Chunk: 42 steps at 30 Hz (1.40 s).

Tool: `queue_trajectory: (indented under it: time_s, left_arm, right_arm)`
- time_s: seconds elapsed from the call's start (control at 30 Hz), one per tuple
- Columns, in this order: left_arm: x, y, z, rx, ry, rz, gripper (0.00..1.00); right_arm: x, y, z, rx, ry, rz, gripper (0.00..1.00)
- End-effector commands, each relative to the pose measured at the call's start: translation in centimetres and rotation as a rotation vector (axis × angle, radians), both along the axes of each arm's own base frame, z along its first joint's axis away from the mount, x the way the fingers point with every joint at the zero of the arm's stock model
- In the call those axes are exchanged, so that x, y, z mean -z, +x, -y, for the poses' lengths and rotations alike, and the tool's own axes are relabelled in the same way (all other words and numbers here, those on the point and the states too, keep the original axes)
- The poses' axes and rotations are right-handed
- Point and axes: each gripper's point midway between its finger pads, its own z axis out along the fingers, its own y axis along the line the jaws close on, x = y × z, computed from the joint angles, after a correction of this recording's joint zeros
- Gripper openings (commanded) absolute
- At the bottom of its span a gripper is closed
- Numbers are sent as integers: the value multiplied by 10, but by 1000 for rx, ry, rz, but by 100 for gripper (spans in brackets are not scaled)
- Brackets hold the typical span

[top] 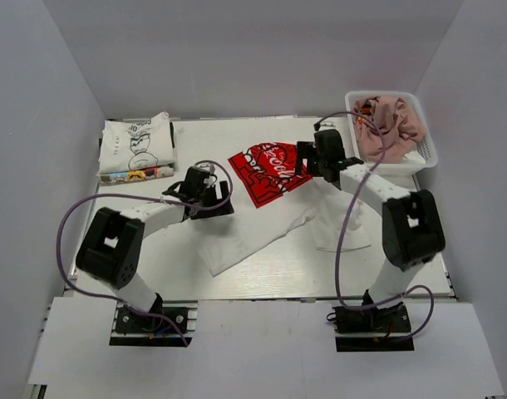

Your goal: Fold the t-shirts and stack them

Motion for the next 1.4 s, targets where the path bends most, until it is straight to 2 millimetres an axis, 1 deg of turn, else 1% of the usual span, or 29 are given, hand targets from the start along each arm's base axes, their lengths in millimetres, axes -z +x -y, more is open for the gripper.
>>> queue_trajectory:
  time_s: [0.0, 0.03, 0.17, 0.23, 0.27, 0.33, 0.37, 0.4, 0.43, 0.47, 0.5, 0.57, 0.6, 0.7, 0.73, 0.8, 0.83, 0.87, 0.9, 0.93, 0.97, 1.0, 1.03, 1.07, 1.1, 1.13, 1.17, 1.23, 1.37]
  left_arm:
    - [2, 19, -10, -85, 36, -8, 100]
    - [4, 22, -11, -84, 57, -15, 100]
    - [15, 43, -10, -97, 111, -48, 100]
    - [41, 46, -17, -113, 154, -118, 100]
    - [39, 59, -17, -125, 150, -113, 100]
    - [65, 69, -26, -142, 179, -171, 100]
    - [59, 91, -30, -158, 172, -145, 100]
    - [62, 99, -31, -154, 171, -150, 100]
    - [63, 110, -32, -149, 161, -145, 100]
    - [65, 136, -35, -159, 147, -123, 100]
    - [66, 148, -37, -169, 146, -123, 100]
    - [37, 191, -30, -139, 130, -46, 100]
    - [35, 192, -35, -136, 136, -69, 100]
    - [-7, 201, -27, -95, 121, 35, 100]
    - [-21, 197, -29, -87, 120, 68, 100]
    - [-60, 172, -34, -101, 92, 132, 100]
    - [-45, 145, -43, -113, 110, 81, 100]
    - [-83, 134, -48, -166, 95, 154, 100]
    - [-86, 119, -56, -202, 97, 148, 100]
    - [-64, 91, -71, -240, 124, 85, 100]
    - [-63, 76, -81, -321, 123, 64, 100]
    - [-59, 61, -94, -383, 137, 43, 100]
    - [-50, 29, -108, -433, 171, 0, 100]
    - [-45, 16, -118, -510, 178, -18, 100]
    - [-38, -4, -127, -543, 182, -41, 100]
    - [-32, -15, -129, -556, 180, -60, 100]
    - [-27, -22, -133, -579, 175, -74, 100]
    - [-8, -40, -136, -608, 169, -110, 100]
    - [6, -45, -151, -704, 161, -102, 93]
  right_arm:
    - [5, 19, -22, -65, 39, -15, 90]
    - [11, 32, -27, -67, 37, -22, 90]
    - [35, 45, -30, -57, 14, -84, 90]
    - [52, 48, -31, -50, 8, -115, 90]
    - [43, 58, -36, -49, 17, -93, 90]
    - [68, 59, -35, -32, 4, -146, 90]
    - [57, 73, -37, -25, 16, -117, 90]
    - [77, 70, -34, -9, 2, -174, 90]
    - [80, 74, -31, 33, 5, -180, 90]
    - [66, 90, -30, 58, 25, -144, 90]
    - [79, 91, -34, 52, 30, -169, 90]
    - [74, 102, -39, 37, 71, -162, 90]
    - [62, 111, -41, 32, 82, -139, 90]
    - [26, 122, -40, 10, 58, -57, 90]
    - [-14, 128, -41, -4, 73, 44, 90]
    - [-28, 119, -40, -20, 63, 53, 90]
    - [-60, 111, -40, -33, 78, 102, 90]
    - [-67, 107, -38, -32, 81, 111, 90]
    - [-60, 97, -37, -38, 76, 90, 90]
    - [-66, 81, -35, -49, 86, 93, 90]
    - [-67, 64, -28, -43, 85, 90, 90]
    - [-91, 54, -23, -21, 111, 144, 90]
    - [-61, 24, -10, -9, 88, 76, 90]
    - [-81, 13, -6, 2, 108, 125, 90]
    - [-75, -7, 5, 38, 119, 111, 90]
    - [-39, -23, 12, 51, 91, 35, 90]
    - [-68, -37, 15, 64, 134, 97, 90]
    - [-47, -62, 24, 104, 156, 48, 90]
    - [-50, -108, 44, 147, 179, 72, 90]
